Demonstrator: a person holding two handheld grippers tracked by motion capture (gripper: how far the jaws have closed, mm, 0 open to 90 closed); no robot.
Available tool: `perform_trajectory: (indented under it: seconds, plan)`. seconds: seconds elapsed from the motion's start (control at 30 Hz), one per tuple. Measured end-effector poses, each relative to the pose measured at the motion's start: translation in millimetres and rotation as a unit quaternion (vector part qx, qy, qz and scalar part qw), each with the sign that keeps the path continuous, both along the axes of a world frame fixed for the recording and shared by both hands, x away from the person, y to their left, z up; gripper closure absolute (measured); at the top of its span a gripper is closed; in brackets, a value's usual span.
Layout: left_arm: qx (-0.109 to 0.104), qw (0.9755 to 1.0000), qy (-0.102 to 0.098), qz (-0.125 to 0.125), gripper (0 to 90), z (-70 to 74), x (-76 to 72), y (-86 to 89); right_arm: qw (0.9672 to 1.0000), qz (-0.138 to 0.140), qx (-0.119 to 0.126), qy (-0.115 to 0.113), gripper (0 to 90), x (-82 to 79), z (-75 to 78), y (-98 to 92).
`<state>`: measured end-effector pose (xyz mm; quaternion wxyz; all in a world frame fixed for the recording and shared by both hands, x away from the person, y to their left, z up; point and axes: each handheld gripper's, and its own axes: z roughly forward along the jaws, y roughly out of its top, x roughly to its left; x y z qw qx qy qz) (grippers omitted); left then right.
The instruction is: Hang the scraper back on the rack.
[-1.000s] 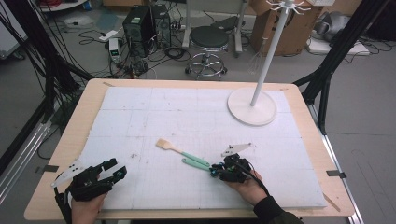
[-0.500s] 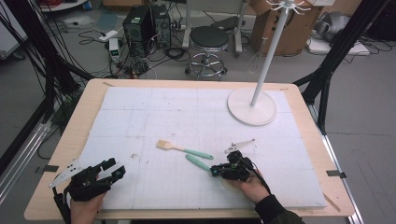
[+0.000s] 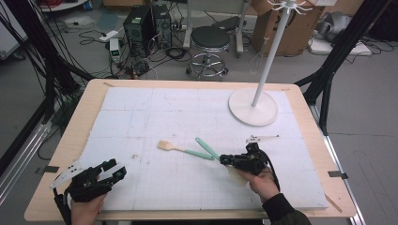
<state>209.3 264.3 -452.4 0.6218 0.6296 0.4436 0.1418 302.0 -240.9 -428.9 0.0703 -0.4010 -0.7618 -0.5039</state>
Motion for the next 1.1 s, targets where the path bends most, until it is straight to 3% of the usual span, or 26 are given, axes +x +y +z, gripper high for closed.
perform_trajectory:
  seconds: [0.17,0.3,0.6,0.83,1.1]
  plan:
    - [0.0,1.0,0.0,0.0,35.8,0.0,-0.2,0.0,0.998,-0.023,0.057,-0.012,82.9,2.5,7.3,-15.1]
    - [0.001,1.0,0.0,0.0,35.8,-0.1,-0.1,-0.1,0.9954,-0.044,0.082,-0.025,82.9,5.8,15.3,-26.7]
    - [0.003,1.0,0.001,0.0,35.8,-0.1,0.3,-0.8,0.9836,-0.09,0.145,-0.057,82.9,13.5,43.8,-59.7]
    - [0.005,1.0,0.002,-0.001,35.9,-0.1,-0.4,-1.4,0.9757,-0.109,0.173,-0.078,82.9,16.9,62.0,-71.6]
    - [0.004,1.0,0.006,0.006,35.6,-0.2,1.0,-1.3,0.9714,-0.116,0.189,-0.085,82.9,23.3,75.0,-76.3]
